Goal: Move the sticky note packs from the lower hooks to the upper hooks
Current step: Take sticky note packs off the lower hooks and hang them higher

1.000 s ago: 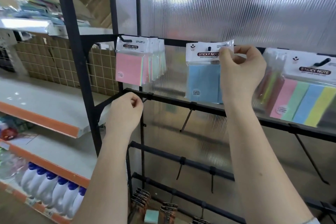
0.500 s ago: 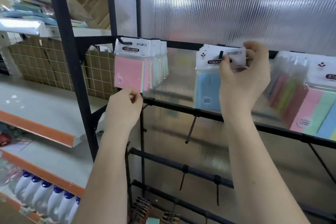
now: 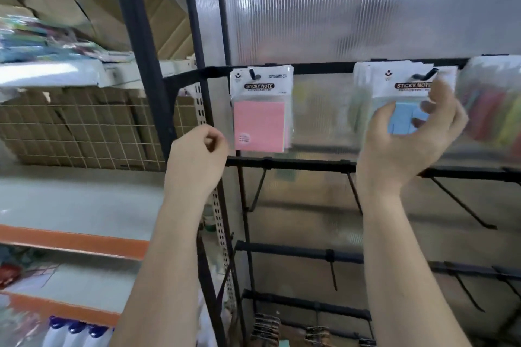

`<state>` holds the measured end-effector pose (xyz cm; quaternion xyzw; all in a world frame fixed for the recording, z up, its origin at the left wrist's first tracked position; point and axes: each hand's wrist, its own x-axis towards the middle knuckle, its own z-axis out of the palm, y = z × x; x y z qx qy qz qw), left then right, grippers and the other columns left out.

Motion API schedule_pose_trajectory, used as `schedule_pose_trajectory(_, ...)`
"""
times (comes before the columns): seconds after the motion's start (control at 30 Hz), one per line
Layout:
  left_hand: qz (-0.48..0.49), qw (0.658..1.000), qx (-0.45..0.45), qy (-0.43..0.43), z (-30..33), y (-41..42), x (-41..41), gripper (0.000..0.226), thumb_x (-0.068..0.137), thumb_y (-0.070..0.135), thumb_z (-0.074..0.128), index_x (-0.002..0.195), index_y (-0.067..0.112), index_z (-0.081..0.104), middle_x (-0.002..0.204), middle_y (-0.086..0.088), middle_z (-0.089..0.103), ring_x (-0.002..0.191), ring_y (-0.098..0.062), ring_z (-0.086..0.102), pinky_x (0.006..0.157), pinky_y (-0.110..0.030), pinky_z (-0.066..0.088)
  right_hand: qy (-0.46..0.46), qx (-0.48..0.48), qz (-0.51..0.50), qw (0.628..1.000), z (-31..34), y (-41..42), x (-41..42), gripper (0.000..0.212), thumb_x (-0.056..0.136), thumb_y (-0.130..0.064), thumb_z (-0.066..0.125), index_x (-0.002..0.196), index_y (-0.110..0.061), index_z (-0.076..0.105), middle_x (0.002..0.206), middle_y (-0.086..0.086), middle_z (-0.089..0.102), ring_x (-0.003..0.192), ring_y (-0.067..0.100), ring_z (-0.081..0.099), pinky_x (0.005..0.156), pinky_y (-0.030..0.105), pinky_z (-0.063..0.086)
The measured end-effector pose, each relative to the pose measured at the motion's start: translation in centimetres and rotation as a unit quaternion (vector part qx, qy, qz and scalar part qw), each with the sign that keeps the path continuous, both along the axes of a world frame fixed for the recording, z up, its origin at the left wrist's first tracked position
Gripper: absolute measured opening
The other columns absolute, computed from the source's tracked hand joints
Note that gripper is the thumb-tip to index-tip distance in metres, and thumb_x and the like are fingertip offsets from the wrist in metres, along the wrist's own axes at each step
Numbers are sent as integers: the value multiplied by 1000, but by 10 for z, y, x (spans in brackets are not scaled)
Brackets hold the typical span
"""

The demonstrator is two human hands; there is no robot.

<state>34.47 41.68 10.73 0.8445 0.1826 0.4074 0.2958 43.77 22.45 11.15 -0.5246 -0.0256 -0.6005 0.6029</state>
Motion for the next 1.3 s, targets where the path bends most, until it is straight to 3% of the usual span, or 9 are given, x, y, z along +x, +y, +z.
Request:
schedule_pose_trajectory(0.17, -72, 997, -9, 24, 5, 19, 0, 12, 93, 18, 51, 91, 21, 63, 78, 17, 55, 70, 0, 53, 58, -8, 33, 65, -113, 142, 981, 0, 37, -24, 17, 89, -15, 57, 103, -6, 63, 87, -7, 58, 78, 6, 55, 75, 12, 42)
schedule_pose_trajectory(0.27, -118, 991, -51, 33, 9, 20, 8, 15, 95, 21, 48, 100, 22, 63, 87, 14, 57, 80, -4, 54, 65, -11, 36, 173, -196, 223, 939, 12, 53, -22, 23, 94, -22, 55, 113, -11, 64, 90, -14, 58, 77, -7, 52, 72, 0, 39)
schedule_pose_trajectory(0.4, -158, 979, -122, 50, 28, 22, 26, 33, 98, 21, 41, 129, 21, 53, 120, 4, 58, 109, -11, 54, 94, -28, 44, 219, -260, 256, 905, 28, 62, -8, 33, 95, -33, 53, 121, -15, 63, 104, -9, 66, 94, 2, 59, 86, 17, 47)
schedule_pose_trajectory(0.47, -165, 974, -154, 21, 43, 21, 37, 33, 98, 20, 39, 127, 20, 54, 120, 3, 57, 110, -13, 53, 101, -35, 43, 235, -277, 275, 890, 31, 61, -1, 37, 93, -37, 56, 122, -15, 60, 101, -10, 64, 91, 1, 59, 78, 10, 46)
schedule_pose_trajectory(0.6, -169, 971, -167, 5, 85, 20, 65, 25, 93, 16, 37, 78, 24, 54, 82, 1, 49, 81, -16, 48, 79, -32, 42, 246, -250, 321, 880, 30, 60, 4, 33, 85, -39, 67, 111, -22, 53, 101, -11, 60, 86, -3, 57, 64, 4, 45)
schedule_pose_trajectory(0.73, -204, 953, -217, 61, 112, 16, 91, 19, 88, 14, 49, 91, 22, 66, 82, 4, 61, 76, -14, 60, 72, -28, 50, 249, -250, 348, 869, 26, 60, 4, 32, 82, -37, 72, 101, -25, 49, 89, -17, 55, 79, -3, 54, 66, 13, 46)
schedule_pose_trajectory(0.9, -220, 953, -134, 158, 114, 13, 99, 22, 84, 18, 51, 81, 30, 70, 92, 3, 68, 78, -15, 62, 62, -27, 45, 226, -243, 364, 870, 24, 61, 7, 31, 81, -30, 73, 107, -20, 59, 84, -17, 56, 71, -6, 52, 67, 14, 48)
schedule_pose_trajectory(1.1, -266, 941, -140, 156, 112, 14, 99, 27, 88, 12, 45, 85, 28, 66, 85, 4, 68, 72, -10, 62, 65, -26, 46, 190, -236, 365, 880, 25, 55, 5, 32, 83, -25, 72, 114, -20, 66, 95, -15, 66, 84, -7, 58, 75, 9, 47)
schedule_pose_trajectory(1.3, -323, 920, -131, 177, 117, 22, 93, 27, 89, 6, 49, 97, 26, 66, 93, 2, 69, 74, -6, 66, 68, -24, 54, 169, -212, 397, 877, 21, 52, -9, 34, 83, -18, 72, 116, -24, 68, 102, -12, 70, 97, 6, 63, 89, 29, 53)
